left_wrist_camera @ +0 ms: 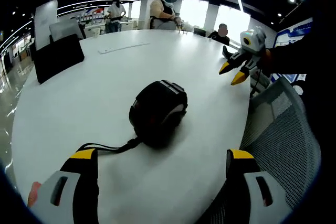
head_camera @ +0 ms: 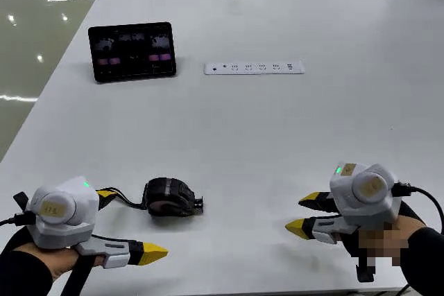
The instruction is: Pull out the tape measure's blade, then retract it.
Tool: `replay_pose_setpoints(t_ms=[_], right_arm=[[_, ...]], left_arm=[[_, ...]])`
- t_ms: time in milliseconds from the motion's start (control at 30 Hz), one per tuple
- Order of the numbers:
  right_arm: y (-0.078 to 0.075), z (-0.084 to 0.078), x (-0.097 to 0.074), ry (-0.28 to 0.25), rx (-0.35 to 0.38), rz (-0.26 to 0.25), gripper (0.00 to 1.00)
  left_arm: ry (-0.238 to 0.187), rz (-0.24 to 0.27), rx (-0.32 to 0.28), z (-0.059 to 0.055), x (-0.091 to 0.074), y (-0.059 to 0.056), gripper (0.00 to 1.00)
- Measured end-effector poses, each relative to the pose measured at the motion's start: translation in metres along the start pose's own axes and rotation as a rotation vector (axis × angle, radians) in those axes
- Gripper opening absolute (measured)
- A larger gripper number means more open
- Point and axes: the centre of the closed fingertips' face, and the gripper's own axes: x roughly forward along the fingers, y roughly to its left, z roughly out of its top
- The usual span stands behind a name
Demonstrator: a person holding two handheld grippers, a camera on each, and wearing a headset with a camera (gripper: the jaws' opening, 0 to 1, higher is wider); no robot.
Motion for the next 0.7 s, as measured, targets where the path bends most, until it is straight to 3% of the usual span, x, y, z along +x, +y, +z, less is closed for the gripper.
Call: replay_pose_setpoints(t_ms=[200,333,567,700], right_arm=[[-0.010,-0.013,-0.018,0.004,-0.004,-0.021,0.41],[-0.014,-0.026,-0.030,0.012,-0.008,-0.033,0.45],[-0.030,-0.047,-0.052,0.005,0.061,-0.063,0.55],[-0.041,-0.058,-0.064,0.013,0.085,-0.082,0.62]], left_arm=[[0.001,0.020,-0.031,-0.004,-0.016,0.009,0.99],[-0.045,0.032,-0.033,0.001,-0.029,0.014,0.99],[0.003,0.015,-0.086,-0.009,-0.037,0.021,0.99],[0.016,0.019,-0.085,-0.013,-0.041,0.025,0.99]])
